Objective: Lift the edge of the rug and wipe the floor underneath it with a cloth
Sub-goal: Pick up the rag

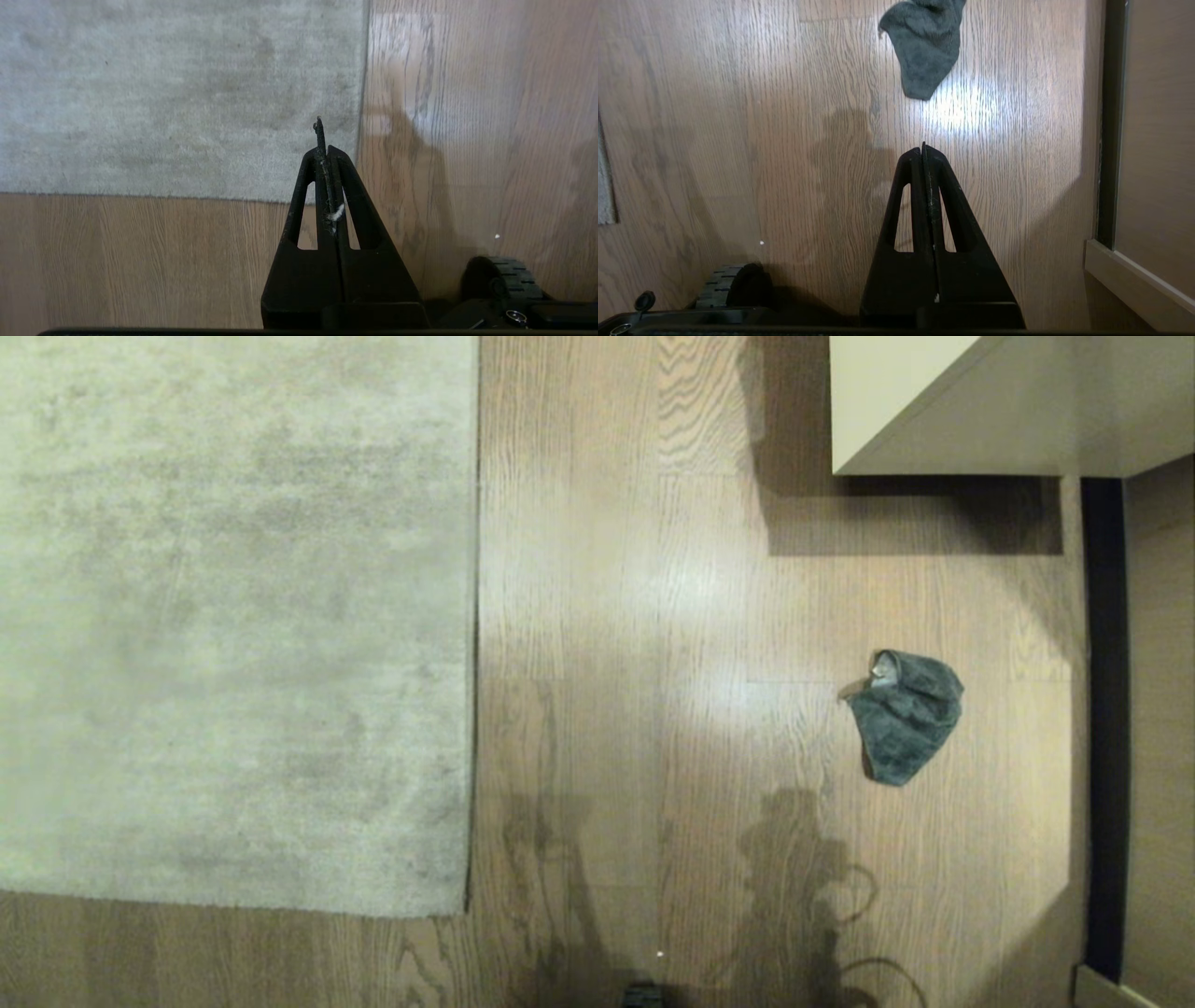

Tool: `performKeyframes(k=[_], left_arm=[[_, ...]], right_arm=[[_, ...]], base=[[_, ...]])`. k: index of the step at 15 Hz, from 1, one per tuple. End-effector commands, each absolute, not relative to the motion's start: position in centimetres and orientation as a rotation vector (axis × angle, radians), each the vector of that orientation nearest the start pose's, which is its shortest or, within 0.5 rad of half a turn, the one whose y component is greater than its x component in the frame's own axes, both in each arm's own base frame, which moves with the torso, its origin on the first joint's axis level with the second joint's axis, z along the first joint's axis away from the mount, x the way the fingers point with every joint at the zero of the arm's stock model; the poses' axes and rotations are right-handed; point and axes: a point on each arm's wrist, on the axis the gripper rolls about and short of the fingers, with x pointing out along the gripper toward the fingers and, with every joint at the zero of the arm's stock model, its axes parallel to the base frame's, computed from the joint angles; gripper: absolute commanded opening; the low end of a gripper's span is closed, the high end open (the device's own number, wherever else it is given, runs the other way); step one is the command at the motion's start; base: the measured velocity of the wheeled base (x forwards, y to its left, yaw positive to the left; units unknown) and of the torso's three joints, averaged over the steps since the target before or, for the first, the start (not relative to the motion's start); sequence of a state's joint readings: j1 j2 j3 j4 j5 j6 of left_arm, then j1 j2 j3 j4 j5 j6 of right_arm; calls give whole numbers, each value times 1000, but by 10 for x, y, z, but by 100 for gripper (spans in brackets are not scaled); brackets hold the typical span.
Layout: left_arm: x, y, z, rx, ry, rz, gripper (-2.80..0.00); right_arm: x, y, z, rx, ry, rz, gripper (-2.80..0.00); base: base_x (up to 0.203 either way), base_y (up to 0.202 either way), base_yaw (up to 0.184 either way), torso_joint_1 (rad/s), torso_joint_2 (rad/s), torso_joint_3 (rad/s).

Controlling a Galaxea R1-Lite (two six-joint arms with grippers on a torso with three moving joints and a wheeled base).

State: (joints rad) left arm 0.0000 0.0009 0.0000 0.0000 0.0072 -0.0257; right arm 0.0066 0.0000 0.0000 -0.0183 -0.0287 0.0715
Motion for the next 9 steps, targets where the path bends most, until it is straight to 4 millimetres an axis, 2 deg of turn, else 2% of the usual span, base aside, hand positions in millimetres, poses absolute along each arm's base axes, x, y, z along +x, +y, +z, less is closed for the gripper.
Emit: performKeyframes(k=[1, 9], left_arm=[[-23, 0, 76, -26, 1, 6, -280], [-23, 0, 76, -28, 1, 6, -280]], right_arm=[[-23, -1, 77, 72, -18, -22, -280], [-23, -1, 77, 72, -18, -21, -280]], base=[[0, 0, 0, 2, 3, -205], [0, 0, 0, 2, 2, -198]])
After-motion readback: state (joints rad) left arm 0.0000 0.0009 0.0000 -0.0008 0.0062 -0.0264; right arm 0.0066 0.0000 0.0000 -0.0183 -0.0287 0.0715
